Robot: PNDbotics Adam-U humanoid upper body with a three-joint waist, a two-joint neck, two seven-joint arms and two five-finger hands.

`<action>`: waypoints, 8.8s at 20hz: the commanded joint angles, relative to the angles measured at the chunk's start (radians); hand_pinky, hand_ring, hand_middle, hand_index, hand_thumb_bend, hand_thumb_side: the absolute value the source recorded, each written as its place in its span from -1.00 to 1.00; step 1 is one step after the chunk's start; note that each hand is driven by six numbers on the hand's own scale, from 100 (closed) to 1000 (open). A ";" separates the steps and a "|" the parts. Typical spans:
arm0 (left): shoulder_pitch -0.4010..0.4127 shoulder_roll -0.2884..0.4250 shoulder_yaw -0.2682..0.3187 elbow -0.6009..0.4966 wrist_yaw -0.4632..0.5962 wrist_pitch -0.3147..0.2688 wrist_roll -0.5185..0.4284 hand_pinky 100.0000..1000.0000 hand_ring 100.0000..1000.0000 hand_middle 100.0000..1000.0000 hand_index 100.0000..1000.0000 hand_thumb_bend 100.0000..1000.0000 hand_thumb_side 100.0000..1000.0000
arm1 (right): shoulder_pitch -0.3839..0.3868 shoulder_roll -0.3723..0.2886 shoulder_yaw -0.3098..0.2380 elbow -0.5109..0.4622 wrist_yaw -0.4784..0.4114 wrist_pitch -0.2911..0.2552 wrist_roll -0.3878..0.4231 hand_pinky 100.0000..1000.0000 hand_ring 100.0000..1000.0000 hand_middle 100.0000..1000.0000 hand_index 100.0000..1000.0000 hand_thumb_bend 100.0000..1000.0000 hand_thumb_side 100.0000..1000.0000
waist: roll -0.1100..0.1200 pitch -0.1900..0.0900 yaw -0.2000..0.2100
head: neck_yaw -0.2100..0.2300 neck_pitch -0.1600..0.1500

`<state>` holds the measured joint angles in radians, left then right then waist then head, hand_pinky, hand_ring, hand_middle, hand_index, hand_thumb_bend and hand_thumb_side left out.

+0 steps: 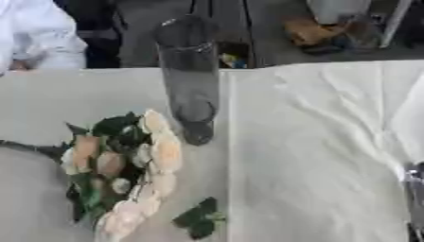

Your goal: Arrange flowers into the vase.

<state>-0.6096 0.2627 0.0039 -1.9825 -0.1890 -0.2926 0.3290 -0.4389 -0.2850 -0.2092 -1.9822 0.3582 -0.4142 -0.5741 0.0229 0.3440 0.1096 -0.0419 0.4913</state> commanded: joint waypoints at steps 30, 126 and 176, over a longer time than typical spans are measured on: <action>0.002 0.666 -0.277 0.345 -0.394 0.225 -0.398 0.80 0.95 0.98 1.00 0.07 0.48 | 0.012 -0.032 0.016 -0.018 -0.025 0.007 0.027 0.20 0.10 0.02 0.60 -1.00 0.94 | 0.024 -0.044 -0.037 | 0.009 0.003; -0.207 0.529 -0.245 0.676 -0.564 0.076 -0.944 0.58 0.87 0.88 1.00 -0.44 0.01 | 0.020 -0.017 0.047 -0.018 -0.108 0.013 0.079 0.26 0.08 -0.04 0.57 -1.00 0.90 | 0.007 -0.016 -0.079 | 0.061 -0.031; -0.216 0.473 -0.291 0.781 -0.713 0.041 -0.921 0.56 0.84 0.86 1.00 -0.22 -0.07 | 0.017 -0.011 0.055 -0.018 -0.143 0.005 0.098 0.30 0.09 -0.06 0.56 -1.00 0.86 | 0.008 0.001 -0.086 | 0.068 -0.043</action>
<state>-0.8146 0.7232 -0.2912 -1.2110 -0.8836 -0.2499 -0.5920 -0.4082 -0.2858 -0.1532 -1.9822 0.2216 -0.4050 -0.4762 0.0320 0.3591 0.0256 0.0220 0.4614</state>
